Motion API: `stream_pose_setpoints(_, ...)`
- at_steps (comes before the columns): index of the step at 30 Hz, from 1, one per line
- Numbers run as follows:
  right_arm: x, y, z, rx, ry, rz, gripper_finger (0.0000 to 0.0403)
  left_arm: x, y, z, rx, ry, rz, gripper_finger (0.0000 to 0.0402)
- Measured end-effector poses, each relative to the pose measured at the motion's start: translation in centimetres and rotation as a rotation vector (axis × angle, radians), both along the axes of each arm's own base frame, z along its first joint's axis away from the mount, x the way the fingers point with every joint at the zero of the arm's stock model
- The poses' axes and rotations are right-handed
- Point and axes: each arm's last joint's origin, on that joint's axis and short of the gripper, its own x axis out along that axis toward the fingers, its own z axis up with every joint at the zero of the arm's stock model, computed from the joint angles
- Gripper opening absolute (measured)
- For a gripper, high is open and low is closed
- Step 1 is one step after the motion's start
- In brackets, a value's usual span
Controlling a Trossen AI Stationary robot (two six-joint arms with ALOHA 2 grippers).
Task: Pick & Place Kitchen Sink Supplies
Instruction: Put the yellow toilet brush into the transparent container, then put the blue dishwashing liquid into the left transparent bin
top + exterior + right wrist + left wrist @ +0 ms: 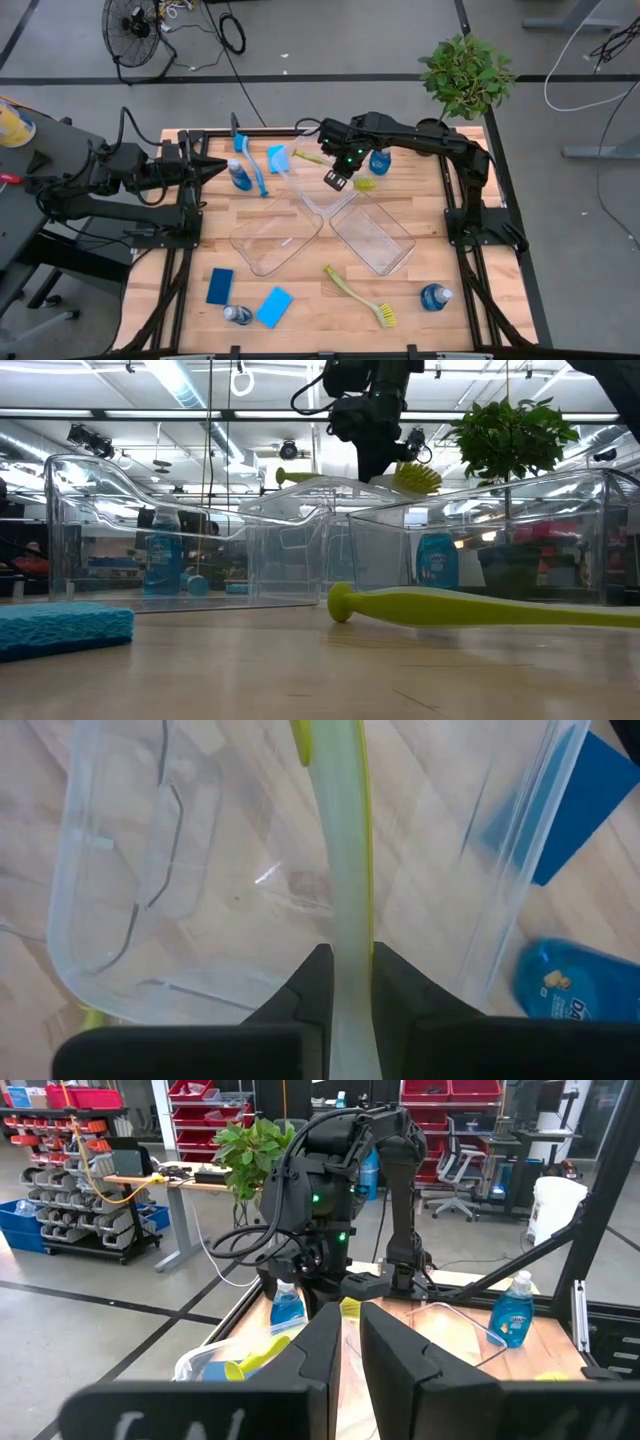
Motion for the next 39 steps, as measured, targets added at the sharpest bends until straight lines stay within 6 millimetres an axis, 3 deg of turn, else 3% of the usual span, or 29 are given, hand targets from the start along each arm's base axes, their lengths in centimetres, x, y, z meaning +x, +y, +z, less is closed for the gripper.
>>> stream_pose_setpoints(23,-0.12,0.03,0.0,0.002,0.011,0.004,0.0049,0.0,0.0,0.01,0.001,0.0,0.0,0.0048)
stream_pose_setpoints(39,-0.14,0.04,0.03,-0.004,0.011,0.02,0.0089,0.0,0.0,0.01,0.0,-0.001,0.0,0.0048)
